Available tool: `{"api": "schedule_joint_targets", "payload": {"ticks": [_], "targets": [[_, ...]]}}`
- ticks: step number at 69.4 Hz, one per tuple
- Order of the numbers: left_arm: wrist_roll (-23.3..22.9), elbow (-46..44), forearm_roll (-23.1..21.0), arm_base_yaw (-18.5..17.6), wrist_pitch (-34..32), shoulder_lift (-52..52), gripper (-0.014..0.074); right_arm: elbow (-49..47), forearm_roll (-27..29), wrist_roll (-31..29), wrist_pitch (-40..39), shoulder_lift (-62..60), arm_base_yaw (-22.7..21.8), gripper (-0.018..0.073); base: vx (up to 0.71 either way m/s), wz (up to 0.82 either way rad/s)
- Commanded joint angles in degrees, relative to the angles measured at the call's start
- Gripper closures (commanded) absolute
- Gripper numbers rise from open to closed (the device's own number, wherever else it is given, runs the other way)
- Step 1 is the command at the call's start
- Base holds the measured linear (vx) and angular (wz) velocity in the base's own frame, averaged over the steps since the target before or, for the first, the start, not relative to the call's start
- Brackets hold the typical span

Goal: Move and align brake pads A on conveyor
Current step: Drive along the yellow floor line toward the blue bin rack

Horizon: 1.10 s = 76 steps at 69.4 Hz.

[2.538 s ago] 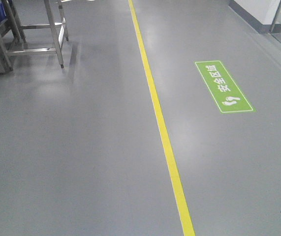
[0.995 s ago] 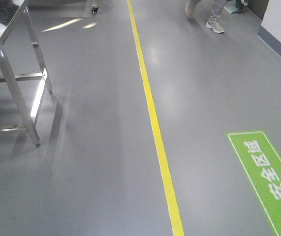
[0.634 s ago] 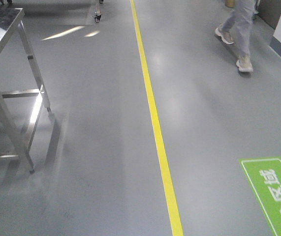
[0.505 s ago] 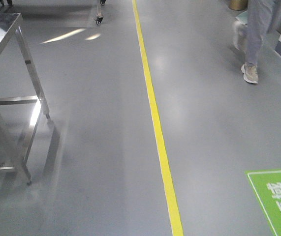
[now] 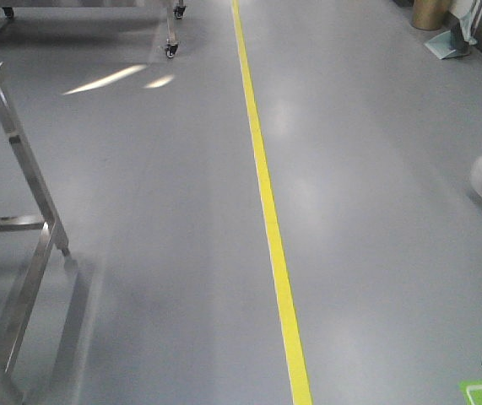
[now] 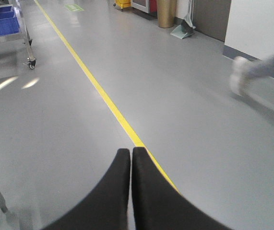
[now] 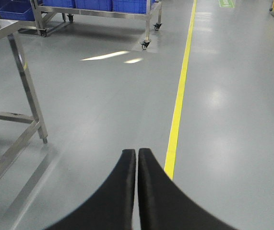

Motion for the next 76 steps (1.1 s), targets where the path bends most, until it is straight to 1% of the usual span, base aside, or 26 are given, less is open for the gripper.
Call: {"api": "schedule_joint_targets", "payload": {"ticks": [1,76], "targets": [[-0.06,-1.35,0.46,-0.18,-3.66,0.50,0.0602,-1.69,-0.41,-0.49,-4.33,0.34,-0.06,0.0568,0.61,0.01],[-0.06,-1.35,0.46,-0.18,-3.66,0.50,0.0602,-1.69,-0.41,-0.49,-4.33,0.34,-0.06,0.0568,0.60,0.02]]}}
